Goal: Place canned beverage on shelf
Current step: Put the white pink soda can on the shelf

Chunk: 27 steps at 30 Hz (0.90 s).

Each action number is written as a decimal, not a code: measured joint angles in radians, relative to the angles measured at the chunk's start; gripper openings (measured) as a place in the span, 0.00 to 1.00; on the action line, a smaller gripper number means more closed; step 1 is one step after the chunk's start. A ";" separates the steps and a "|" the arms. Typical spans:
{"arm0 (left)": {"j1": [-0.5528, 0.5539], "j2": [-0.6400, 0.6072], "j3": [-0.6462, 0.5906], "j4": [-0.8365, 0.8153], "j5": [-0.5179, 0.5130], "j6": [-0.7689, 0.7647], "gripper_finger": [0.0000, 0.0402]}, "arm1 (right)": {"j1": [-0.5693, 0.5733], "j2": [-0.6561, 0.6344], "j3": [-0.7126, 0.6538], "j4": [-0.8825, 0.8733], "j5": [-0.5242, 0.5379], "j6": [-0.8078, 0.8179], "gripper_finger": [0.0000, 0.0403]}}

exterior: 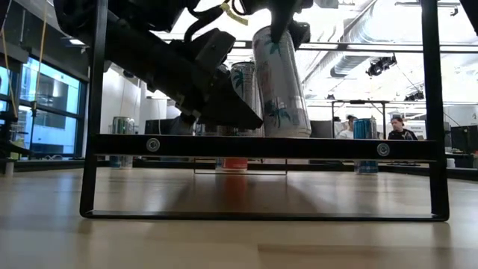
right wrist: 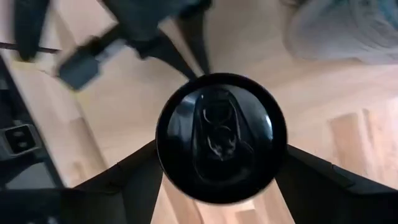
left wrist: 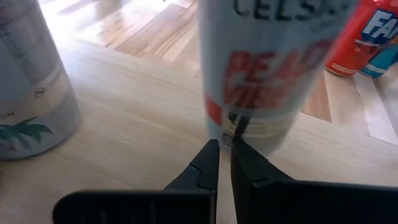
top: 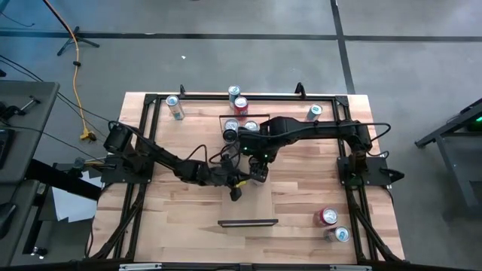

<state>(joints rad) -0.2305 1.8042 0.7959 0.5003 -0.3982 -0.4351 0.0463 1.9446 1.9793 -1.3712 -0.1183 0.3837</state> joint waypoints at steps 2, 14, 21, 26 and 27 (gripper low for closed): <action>0.000 0.000 0.000 -0.004 -0.003 0.000 0.00 | 0.001 -0.001 0.001 0.016 -0.017 0.001 0.68; 0.000 0.000 0.000 -0.008 -0.003 0.001 0.00 | 0.001 -0.003 0.002 0.006 -0.012 -0.025 0.68; 0.000 0.000 0.000 -0.009 0.038 0.010 0.00 | 0.001 -0.003 0.002 0.003 -0.011 -0.021 0.68; 0.000 -0.001 0.000 -0.010 0.039 0.011 0.00 | 0.001 -0.003 0.002 0.004 -0.009 -0.023 0.68; 0.000 -0.001 0.000 -0.009 0.039 0.011 0.00 | 0.001 -0.003 0.002 0.002 -0.009 -0.023 0.68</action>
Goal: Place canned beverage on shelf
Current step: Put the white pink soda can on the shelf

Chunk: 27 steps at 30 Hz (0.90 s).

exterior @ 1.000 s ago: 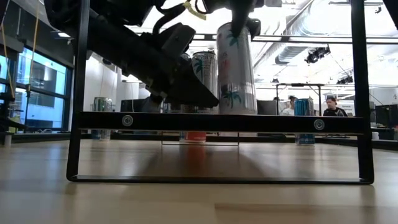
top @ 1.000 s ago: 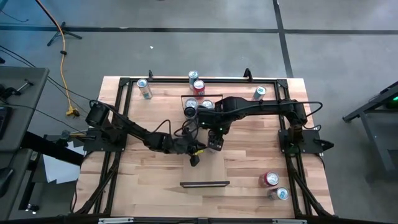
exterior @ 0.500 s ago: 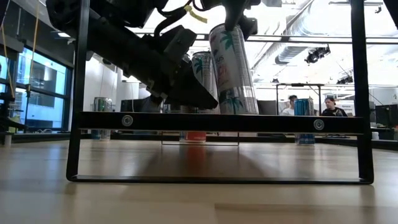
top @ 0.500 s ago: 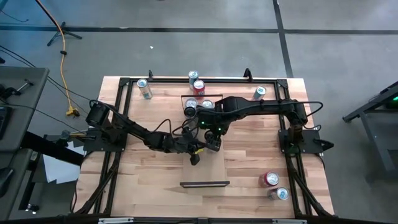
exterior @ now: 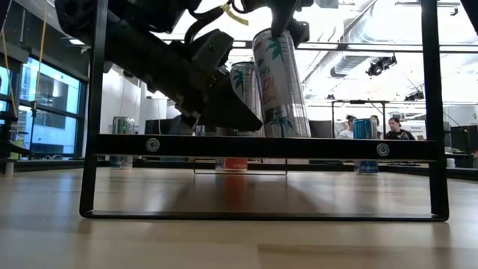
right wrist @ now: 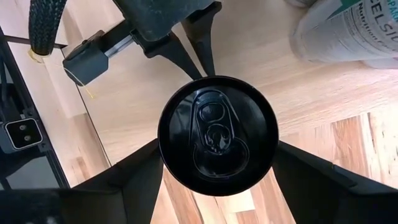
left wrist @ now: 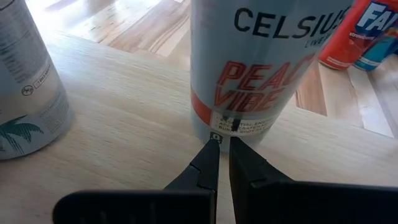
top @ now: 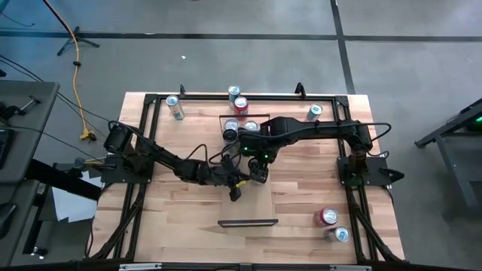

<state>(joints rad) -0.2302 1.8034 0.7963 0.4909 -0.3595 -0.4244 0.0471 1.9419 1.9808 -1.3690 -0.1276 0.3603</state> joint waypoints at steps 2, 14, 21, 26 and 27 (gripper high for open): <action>0.000 0.000 0.000 0.000 0.000 0.000 0.00 | 0.000 0.000 0.000 0.001 0.004 -0.001 0.68; 0.000 -0.001 0.000 0.000 0.001 0.002 0.00 | 0.000 0.001 0.000 0.005 0.007 -0.002 0.68; 0.000 -0.001 0.000 0.000 0.001 0.002 0.00 | 0.000 0.001 -0.001 -0.010 0.022 -0.028 0.76; 0.000 -0.001 0.000 -0.002 0.001 0.008 0.00 | 0.001 0.002 -0.001 -0.023 0.040 -0.038 0.92; 0.000 -0.001 0.000 -0.002 0.001 0.013 0.00 | 0.000 0.002 -0.001 -0.025 0.041 -0.038 0.95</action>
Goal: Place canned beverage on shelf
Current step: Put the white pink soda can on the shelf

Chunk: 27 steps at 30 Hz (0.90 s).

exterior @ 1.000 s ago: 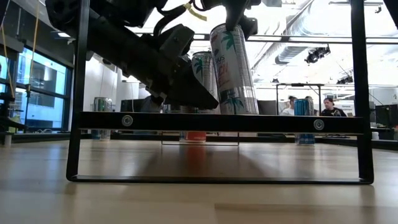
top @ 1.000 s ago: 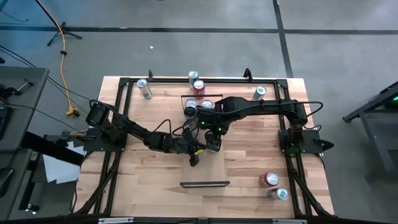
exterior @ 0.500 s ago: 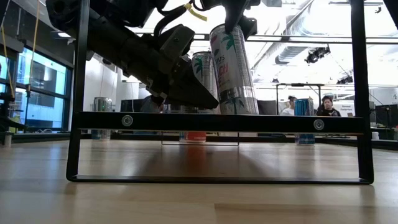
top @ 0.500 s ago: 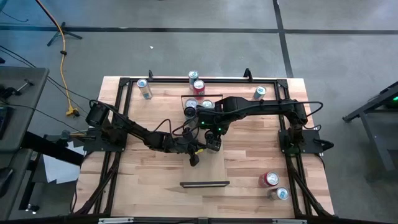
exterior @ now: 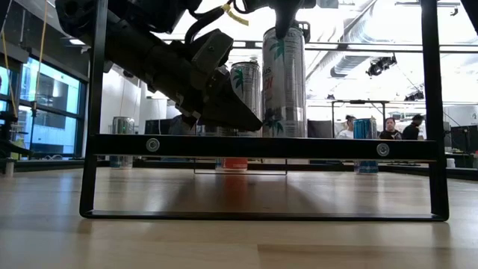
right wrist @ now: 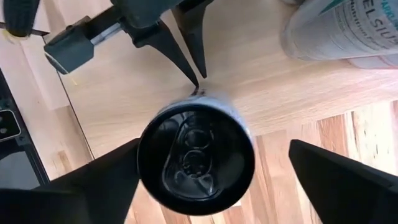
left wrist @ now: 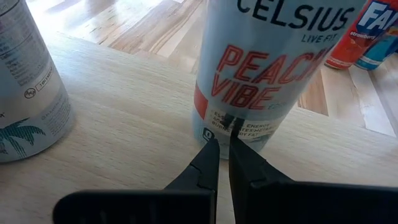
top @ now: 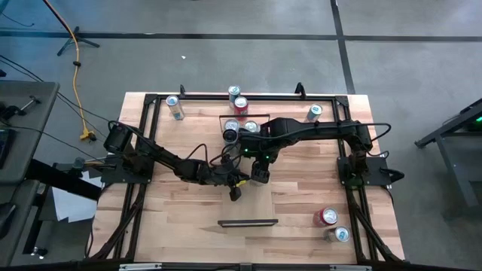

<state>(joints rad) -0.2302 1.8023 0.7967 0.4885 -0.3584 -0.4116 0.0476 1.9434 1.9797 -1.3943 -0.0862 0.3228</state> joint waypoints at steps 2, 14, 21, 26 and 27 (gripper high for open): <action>0.000 0.000 0.000 -0.008 0.000 0.002 0.00 | -0.001 0.000 0.000 0.001 0.000 0.008 0.98; -0.001 -0.065 -0.002 -0.238 0.087 0.030 0.00 | -0.004 -0.006 0.056 -0.002 -0.023 -0.068 0.97; 0.000 -0.207 -0.002 -0.408 0.086 0.084 0.00 | -0.004 -0.007 0.219 -0.077 0.029 -0.123 0.97; 0.001 -0.383 -0.001 -0.558 0.083 0.132 0.00 | -0.004 -0.008 0.349 -0.146 0.089 -0.124 0.97; 0.001 -0.420 -0.001 -0.581 0.083 0.142 0.00 | -0.004 -0.008 0.366 -0.153 0.090 -0.122 0.97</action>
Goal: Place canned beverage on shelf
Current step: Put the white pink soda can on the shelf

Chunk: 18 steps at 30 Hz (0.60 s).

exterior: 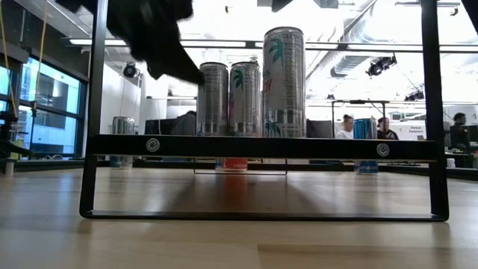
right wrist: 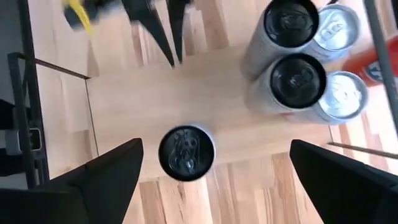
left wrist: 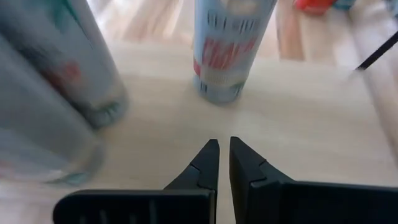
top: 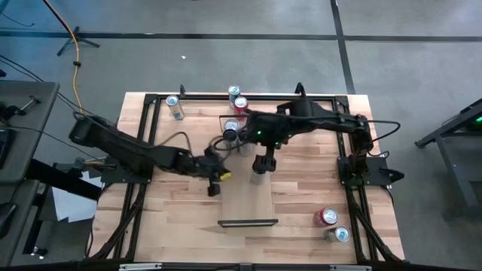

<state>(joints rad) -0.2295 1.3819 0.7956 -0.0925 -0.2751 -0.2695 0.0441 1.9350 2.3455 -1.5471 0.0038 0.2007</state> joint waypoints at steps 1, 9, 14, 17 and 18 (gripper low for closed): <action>0.000 -0.043 0.000 -0.027 0.000 0.010 0.00 | 0.000 0.000 0.012 -0.012 0.003 0.004 0.97; -0.001 -0.359 0.000 -0.097 -0.016 -0.004 0.00 | 0.023 -0.107 -0.147 -0.012 0.056 0.019 0.97; -0.014 -0.500 -0.001 -0.155 -0.120 -0.015 0.00 | 0.062 -0.258 -0.376 0.110 0.050 0.064 0.97; -0.023 -0.559 0.000 -0.178 -0.176 -0.015 0.00 | 0.101 -0.376 -0.555 0.253 0.044 0.147 0.97; -0.023 -0.572 0.000 -0.175 -0.189 -0.012 0.00 | 0.114 -0.418 -0.616 0.324 0.041 0.191 0.97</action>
<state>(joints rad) -0.2520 0.8096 0.7956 -0.2680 -0.4645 -0.2813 0.1585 1.5170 1.7298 -1.2227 0.0445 0.3912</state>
